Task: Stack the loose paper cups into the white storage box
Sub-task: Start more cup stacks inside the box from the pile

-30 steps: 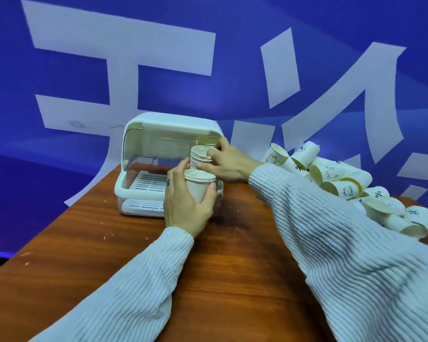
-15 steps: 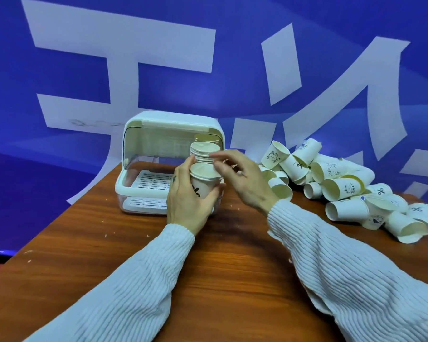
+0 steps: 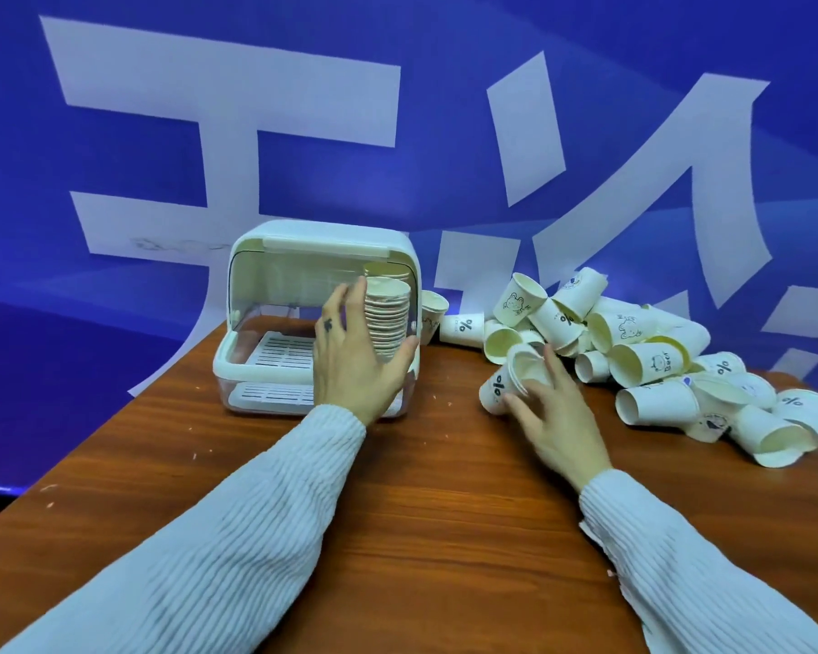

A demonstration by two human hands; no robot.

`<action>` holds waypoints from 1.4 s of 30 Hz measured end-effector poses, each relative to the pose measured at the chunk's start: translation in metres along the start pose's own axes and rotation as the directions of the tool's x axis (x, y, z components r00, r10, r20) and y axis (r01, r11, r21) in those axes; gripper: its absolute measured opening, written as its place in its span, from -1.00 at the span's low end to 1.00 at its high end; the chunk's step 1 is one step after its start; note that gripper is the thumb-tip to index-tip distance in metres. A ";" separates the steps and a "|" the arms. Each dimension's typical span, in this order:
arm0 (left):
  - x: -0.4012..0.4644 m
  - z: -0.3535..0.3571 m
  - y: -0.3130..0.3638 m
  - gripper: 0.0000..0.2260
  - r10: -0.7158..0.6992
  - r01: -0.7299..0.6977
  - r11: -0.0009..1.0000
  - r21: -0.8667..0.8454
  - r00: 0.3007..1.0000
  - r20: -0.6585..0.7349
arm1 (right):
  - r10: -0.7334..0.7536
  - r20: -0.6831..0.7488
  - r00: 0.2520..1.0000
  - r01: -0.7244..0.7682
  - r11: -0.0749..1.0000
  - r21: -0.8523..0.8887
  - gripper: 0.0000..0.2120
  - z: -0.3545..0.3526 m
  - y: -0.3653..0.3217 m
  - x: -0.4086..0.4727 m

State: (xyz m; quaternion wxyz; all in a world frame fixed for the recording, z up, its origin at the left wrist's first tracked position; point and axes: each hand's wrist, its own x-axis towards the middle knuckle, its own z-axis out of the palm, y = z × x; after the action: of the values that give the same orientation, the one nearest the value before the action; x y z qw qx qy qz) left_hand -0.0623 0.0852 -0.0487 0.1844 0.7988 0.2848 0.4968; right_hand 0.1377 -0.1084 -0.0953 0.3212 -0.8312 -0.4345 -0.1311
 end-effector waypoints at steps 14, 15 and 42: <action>0.051 0.008 -0.005 0.04 -0.257 0.229 0.963 0.144 0.939 0.228 | -0.276 -0.327 0.904 0.258 0.961 -0.099 -0.63 0.005 -0.021 -0.007; 0.052 0.007 -0.008 0.01 -0.264 0.235 0.960 0.155 0.943 0.204 | -0.323 -0.321 0.890 0.312 0.946 -0.087 -0.63 0.006 -0.033 -0.005; 0.100 0.016 -0.043 0.29 -0.487 0.483 0.870 0.104 0.804 0.342 | -0.007 -0.225 0.974 0.008 1.000 0.004 -0.72 0.053 -0.060 0.014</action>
State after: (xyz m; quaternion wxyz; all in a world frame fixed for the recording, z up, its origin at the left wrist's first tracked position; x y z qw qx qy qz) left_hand -0.0255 0.1817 -0.0111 0.3491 0.7772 0.4438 0.2778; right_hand 0.0941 -0.0405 -0.1038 0.3700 -0.8084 -0.3989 -0.2246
